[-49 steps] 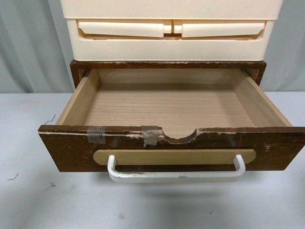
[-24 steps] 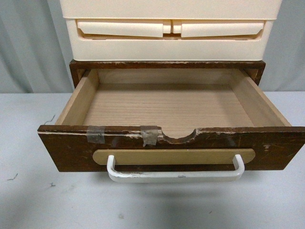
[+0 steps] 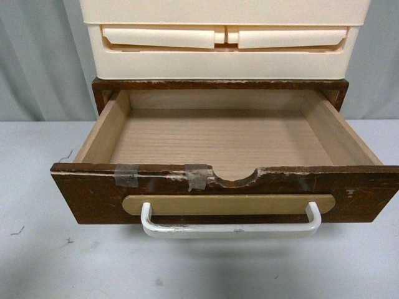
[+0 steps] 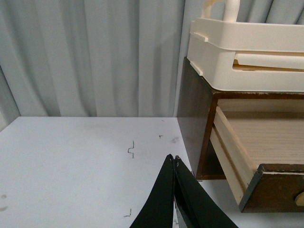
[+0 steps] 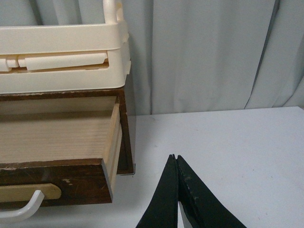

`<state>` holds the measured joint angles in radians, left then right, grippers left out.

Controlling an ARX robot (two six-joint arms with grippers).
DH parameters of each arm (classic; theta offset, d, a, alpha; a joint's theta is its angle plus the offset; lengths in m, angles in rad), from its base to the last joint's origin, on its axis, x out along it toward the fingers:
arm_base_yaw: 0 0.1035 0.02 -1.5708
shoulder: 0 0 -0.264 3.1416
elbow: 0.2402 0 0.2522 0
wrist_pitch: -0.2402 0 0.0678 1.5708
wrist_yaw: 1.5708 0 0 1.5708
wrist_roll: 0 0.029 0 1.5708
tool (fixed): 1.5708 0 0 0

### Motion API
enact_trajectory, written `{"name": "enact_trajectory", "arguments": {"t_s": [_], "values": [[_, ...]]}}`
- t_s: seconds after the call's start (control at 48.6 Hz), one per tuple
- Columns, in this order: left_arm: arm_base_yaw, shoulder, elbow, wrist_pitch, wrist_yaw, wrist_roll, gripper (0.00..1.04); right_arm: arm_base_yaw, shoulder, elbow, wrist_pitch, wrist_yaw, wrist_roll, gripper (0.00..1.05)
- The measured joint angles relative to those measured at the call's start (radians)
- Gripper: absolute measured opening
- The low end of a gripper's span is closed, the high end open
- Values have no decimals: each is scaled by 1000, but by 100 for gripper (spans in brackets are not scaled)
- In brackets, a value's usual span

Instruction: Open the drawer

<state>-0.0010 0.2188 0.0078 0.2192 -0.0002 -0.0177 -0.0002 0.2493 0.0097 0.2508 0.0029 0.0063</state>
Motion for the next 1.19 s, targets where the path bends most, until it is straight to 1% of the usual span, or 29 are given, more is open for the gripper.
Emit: {"name": "enact_trajectory", "arguments": {"t_s": [0.206, 0.247, 0.267, 0.309, 0.35, 0.391, 0.412, 0.432, 0.473, 0.576, 0.72, 0.741, 0.761, 0.782, 0.823, 0.905, 0.926, 0.947, 1.008, 1.029, 1.049, 1.07, 1.111, 1.132, 1.152, 1.173, 1.193], "values": [[0, -50, 0, -50, 0, 0, 2, 0, -56, 0, -58, 0, 0, 2], [0, -80, 2, -98, -2, 0, 2, 0, -64, 0, -64, 0, 0, 2], [0, -125, 1, -172, -1, 0, 2, 0, -68, 0, -67, 0, 0, 2], [1, -187, 1, -233, 0, 0, 2, 0, -78, 0, -77, 0, 0, 2], [0, -213, 1, -220, 0, 0, 2, 0, -84, 0, -85, 0, 0, 2], [0, -211, 2, -203, 2, 0, 2, 0, -117, 2, -142, 0, 0, 2], [0, -211, 8, -209, 0, 0, 2, 0, -164, 2, -221, -3, 0, 2], [0, -211, 7, -218, -2, 0, 2, 0, -199, 2, -253, -4, -1, 2], [1, -211, 1, -229, 0, 0, 2, 0, -248, 2, -244, -2, -1, 2], [0, -211, 1, -217, 0, 0, 2, 0, -244, 2, -263, -2, -1, 2], [0, -211, 1, -224, -2, 0, 2, 0, -245, 2, -253, -3, -1, 2], [0, -211, 1, -224, -1, 0, 3, 0, -245, 2, -255, -3, -1, 2], [0, -211, 1, -224, 1, 0, 6, 0, -245, 2, -257, -3, -1, 2], [0, -211, 1, -222, 0, 0, 11, 0, -245, 2, -256, -3, -1, 2], [0, -211, 1, -223, 0, 0, 18, 0, -245, 2, -255, -3, -2, 6], [0, -211, 1, -222, 0, 0, 27, 0, -245, 2, -255, -3, -3, 17], [0, -211, 1, -223, 0, 0, 33, 0, -245, 2, -255, -3, -3, 21], [0, -211, 1, -223, 0, 0, 36, 0, -245, 2, -255, -3, -3, 26], [0, -211, 1, -223, 0, 0, 47, 0, -245, 2, -255, -3, -3, 37], [0, -211, 1, -223, 0, 0, 53, 0, -245, 2, -255, -3, -3, 43], [0, -211, 1, -223, 0, 0, 63, 0, -245, 2, -255, -3, -3, 52], [0, -211, 1, -223, 0, 0, 74, 0, -245, 2, -255, -3, -3, 64], [0, -211, 1, -223, 0, 0, 96, 0, -245, 2, -255, -3, -3, 86], [0, -211, 1, -223, 0, 1, 100, 0, -245, 2, -255, -3, -3, 97], [0, -211, 1, -223, 0, 0, 98, 0, -245, 2, -255, -3, -3, 99], [0, -211, 1, -223, 0, 0, 98, 0, -245, 2, -255, -3, -3, 97], [0, -211, 1, -223, 0, 0, 98, 0, -245, 2, -255, -3, -3, 98]]}}
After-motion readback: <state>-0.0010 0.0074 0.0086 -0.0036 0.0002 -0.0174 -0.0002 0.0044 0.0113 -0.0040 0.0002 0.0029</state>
